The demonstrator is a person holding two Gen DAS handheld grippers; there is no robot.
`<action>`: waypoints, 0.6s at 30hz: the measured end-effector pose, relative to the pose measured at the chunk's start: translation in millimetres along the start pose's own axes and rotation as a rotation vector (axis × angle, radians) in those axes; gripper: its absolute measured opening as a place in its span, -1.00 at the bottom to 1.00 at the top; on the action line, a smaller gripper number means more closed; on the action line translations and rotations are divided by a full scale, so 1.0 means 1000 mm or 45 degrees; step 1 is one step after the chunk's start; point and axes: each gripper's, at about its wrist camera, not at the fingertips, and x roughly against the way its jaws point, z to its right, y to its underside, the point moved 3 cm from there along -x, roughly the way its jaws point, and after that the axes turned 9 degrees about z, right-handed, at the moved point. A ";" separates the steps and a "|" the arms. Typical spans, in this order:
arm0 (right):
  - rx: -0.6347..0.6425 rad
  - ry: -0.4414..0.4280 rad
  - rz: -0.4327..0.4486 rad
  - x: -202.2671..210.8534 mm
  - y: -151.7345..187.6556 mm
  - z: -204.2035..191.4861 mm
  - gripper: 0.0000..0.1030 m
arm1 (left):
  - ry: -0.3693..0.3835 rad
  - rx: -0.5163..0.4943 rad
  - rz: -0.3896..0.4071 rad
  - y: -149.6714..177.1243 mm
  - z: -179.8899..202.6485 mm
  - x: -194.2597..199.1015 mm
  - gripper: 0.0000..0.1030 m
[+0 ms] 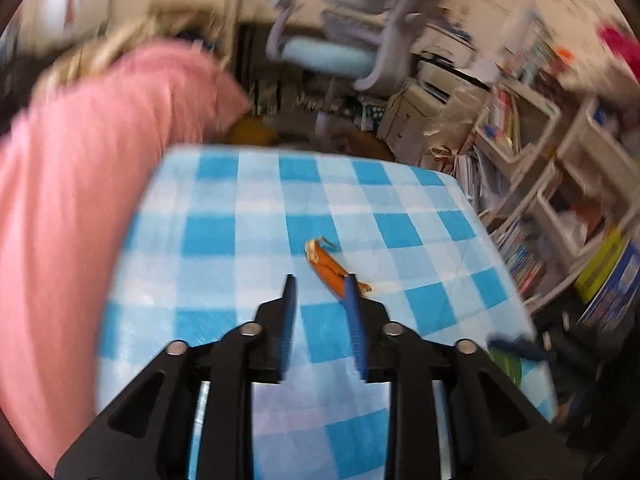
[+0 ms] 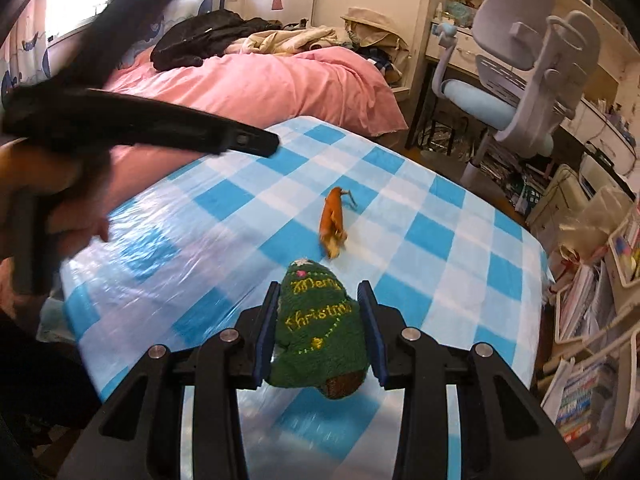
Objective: Collect trash
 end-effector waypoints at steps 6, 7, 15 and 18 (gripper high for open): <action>0.090 -0.065 -0.075 -0.002 0.021 -0.019 -0.25 | -0.037 0.047 -0.109 0.006 0.001 -0.046 -0.16; 0.122 -0.079 -0.082 -0.004 0.024 -0.023 -0.25 | -0.050 0.038 -0.120 0.006 0.004 -0.053 -0.12; 0.271 -0.249 -0.096 -0.008 0.033 -0.046 -0.25 | -0.174 -0.034 -0.206 0.011 0.021 -0.113 0.12; 0.334 -0.286 -0.100 -0.008 0.036 -0.051 -0.25 | -0.212 -0.051 -0.214 0.012 0.023 -0.126 0.12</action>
